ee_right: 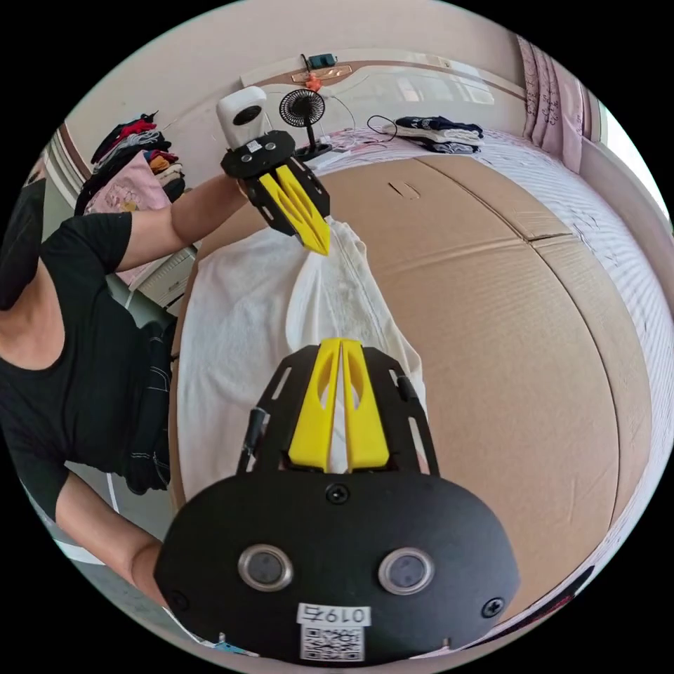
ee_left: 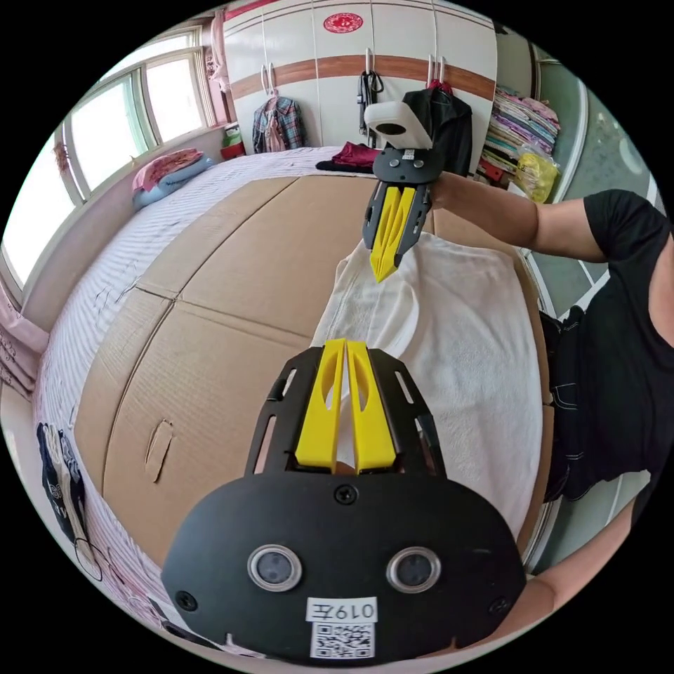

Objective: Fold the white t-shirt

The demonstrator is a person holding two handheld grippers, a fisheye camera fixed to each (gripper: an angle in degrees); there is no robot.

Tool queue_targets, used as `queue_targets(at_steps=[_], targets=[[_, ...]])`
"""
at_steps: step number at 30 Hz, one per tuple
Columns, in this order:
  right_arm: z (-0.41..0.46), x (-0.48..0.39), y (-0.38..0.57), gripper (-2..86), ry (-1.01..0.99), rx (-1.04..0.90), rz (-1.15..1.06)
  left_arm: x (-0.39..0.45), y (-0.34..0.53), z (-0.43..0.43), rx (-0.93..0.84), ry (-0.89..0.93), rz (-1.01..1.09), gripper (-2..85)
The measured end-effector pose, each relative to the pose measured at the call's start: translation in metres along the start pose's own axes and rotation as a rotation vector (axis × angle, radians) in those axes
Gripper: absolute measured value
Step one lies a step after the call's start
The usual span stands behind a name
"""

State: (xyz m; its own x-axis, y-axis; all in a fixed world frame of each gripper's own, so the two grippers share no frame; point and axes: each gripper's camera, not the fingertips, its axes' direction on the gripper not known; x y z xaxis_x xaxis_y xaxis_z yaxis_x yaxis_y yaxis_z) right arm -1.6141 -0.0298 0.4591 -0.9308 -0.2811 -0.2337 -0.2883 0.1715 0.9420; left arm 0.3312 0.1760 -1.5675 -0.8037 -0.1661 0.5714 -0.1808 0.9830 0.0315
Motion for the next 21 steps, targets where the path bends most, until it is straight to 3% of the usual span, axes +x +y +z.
queue_targets(at_steps=[7,21], targets=[[0.001,-0.015,0.005,3.5,0.039,-0.095,-0.010,0.000,-0.013,0.040,-0.074,0.040,0.042,1.2],[-0.023,-0.037,0.014,-0.9,0.037,-0.056,-0.039,0.002,-0.028,0.066,-0.104,0.048,0.111,1.4]])
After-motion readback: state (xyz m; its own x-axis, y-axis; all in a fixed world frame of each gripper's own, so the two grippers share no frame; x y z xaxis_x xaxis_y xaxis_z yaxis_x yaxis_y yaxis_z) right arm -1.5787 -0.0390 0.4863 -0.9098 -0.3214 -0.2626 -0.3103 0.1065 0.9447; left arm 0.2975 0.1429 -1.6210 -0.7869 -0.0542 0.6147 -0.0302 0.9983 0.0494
